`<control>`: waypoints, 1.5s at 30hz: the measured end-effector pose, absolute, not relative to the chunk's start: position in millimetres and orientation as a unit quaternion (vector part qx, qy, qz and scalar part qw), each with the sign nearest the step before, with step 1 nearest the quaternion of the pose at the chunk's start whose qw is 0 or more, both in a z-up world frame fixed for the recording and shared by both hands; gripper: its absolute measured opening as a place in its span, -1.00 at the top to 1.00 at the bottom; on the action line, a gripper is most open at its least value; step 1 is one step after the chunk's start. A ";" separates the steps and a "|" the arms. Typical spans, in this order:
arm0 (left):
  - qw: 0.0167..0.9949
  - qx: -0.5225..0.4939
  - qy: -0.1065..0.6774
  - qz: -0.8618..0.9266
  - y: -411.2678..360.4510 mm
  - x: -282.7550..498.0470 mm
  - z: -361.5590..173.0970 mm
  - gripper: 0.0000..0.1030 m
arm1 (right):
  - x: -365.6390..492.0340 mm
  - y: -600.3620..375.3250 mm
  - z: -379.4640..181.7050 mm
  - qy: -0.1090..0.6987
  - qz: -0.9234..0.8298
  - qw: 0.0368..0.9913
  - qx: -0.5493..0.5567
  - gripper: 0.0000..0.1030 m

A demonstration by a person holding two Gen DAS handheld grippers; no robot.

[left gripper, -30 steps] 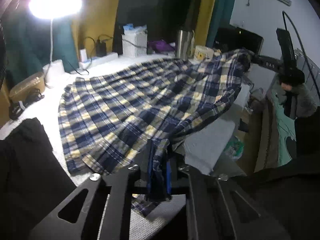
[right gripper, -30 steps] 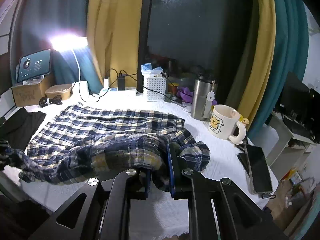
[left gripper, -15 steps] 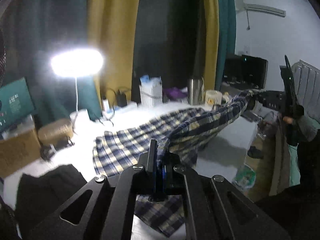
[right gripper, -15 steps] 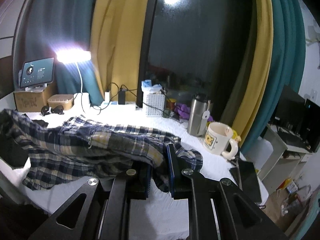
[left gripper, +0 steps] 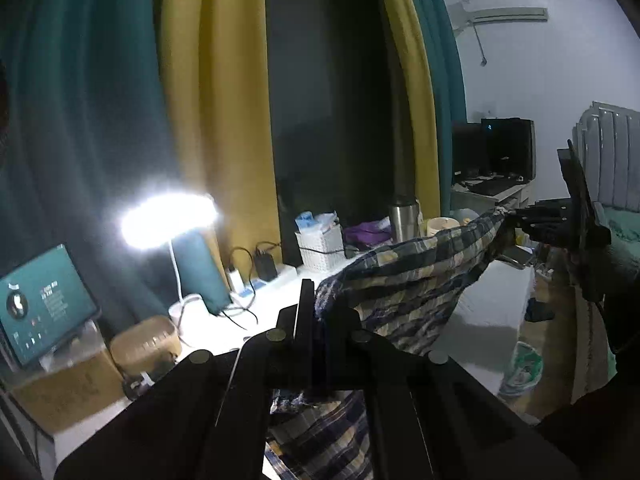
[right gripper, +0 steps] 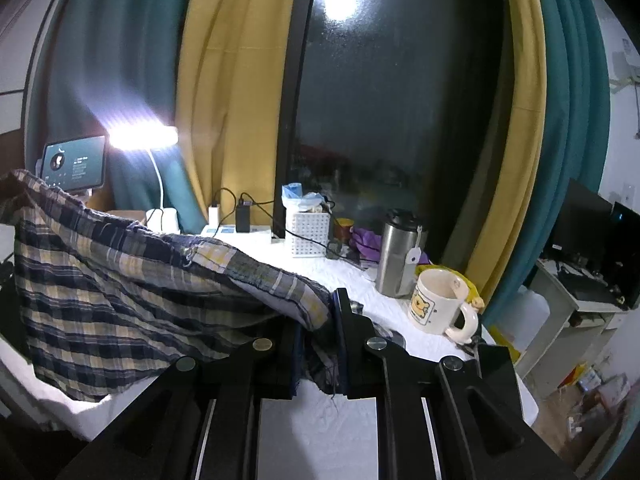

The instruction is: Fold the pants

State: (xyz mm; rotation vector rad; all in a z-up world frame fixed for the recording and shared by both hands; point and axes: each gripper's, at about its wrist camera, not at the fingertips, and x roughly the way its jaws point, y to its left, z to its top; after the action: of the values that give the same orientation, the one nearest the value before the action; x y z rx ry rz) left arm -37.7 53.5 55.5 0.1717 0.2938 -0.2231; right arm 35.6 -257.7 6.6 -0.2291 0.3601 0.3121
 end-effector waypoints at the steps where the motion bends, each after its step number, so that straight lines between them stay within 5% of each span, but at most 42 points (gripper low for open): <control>1: 0.980 0.087 0.143 -0.109 54.1 -34.8 56.8 0.96 | 39.4 -256.1 7.8 0.178 0.155 0.965 -0.112 0.72; 15: 0.978 0.070 0.163 -0.105 82.3 12.7 46.3 0.96 | 99.3 -224.5 4.7 0.205 0.159 0.957 -0.126 0.72; 45: 0.943 0.036 0.321 -0.076 134.3 151.7 -68.3 0.95 | 233.3 -171.9 -85.4 0.320 0.173 0.922 -0.135 0.72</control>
State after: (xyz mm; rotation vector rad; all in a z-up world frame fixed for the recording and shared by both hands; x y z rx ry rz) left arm 151.7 134.3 -68.3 0.0736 0.6543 -0.1553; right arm 233.3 -171.9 -85.4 -0.2781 0.6567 0.3548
